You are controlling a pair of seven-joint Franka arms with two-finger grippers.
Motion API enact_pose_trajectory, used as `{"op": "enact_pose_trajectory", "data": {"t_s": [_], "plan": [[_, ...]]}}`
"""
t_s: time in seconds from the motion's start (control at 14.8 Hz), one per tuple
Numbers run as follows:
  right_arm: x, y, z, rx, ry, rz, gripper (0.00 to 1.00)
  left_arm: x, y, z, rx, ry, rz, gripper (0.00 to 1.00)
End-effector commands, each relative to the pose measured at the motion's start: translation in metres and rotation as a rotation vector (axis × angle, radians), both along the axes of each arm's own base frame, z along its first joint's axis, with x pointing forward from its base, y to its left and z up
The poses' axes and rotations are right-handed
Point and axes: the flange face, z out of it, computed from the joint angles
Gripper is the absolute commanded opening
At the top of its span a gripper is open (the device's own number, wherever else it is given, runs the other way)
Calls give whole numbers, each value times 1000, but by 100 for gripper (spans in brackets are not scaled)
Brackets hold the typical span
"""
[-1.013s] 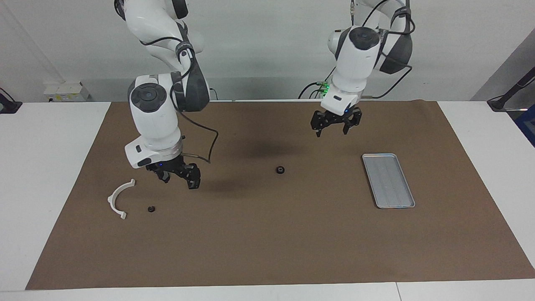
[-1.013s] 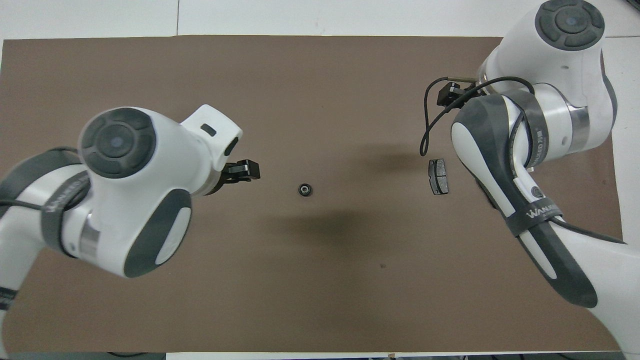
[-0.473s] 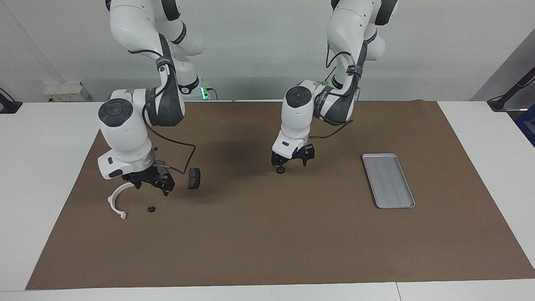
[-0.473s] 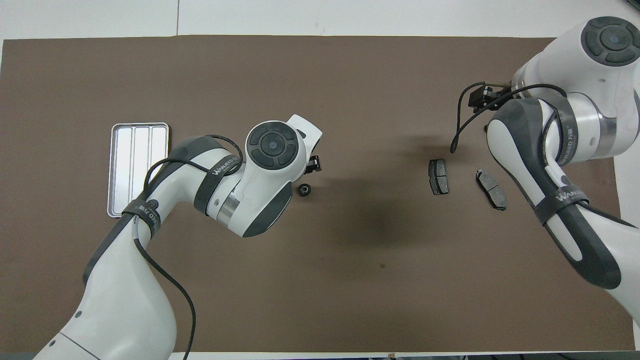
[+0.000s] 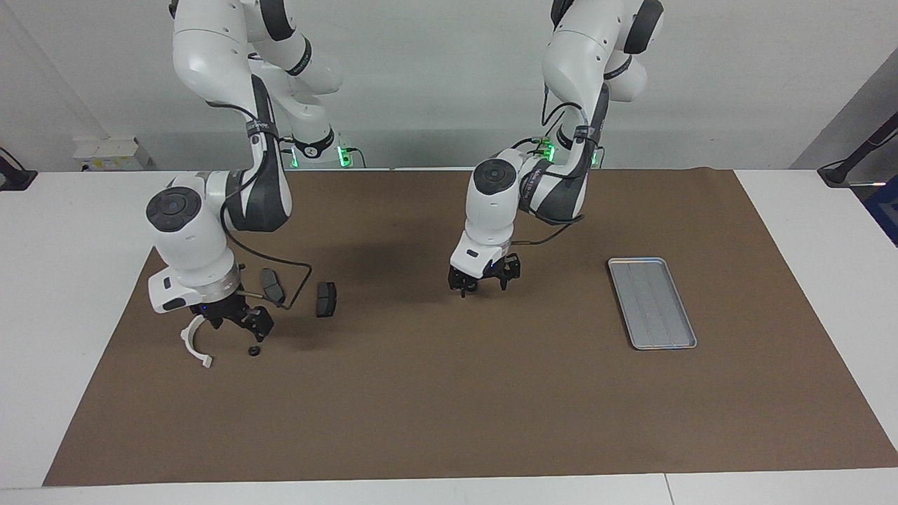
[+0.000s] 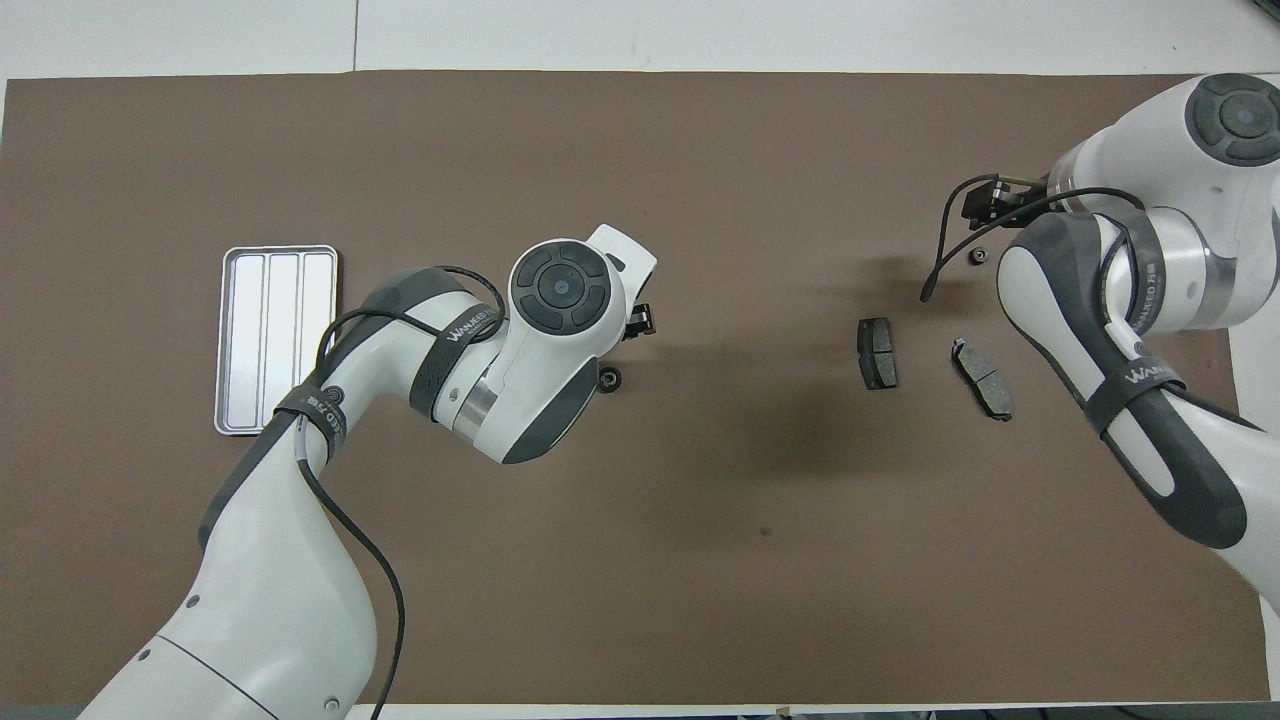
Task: Pick bearing gear from pile to tray
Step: 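Grasp the bearing part with the left gripper and lift it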
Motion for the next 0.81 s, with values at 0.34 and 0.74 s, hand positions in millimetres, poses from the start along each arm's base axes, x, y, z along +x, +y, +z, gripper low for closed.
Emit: {"op": "enact_pose_trajectory", "data": {"t_s": [0.34, 0.74], "plan": [[10, -7, -54, 58, -2, -48, 98, -25, -4, -29, 15, -9, -4, 100], [14, 0, -63, 65, -19, -68, 92, -39, -7, -37, 19, -5, -11, 100]]}}
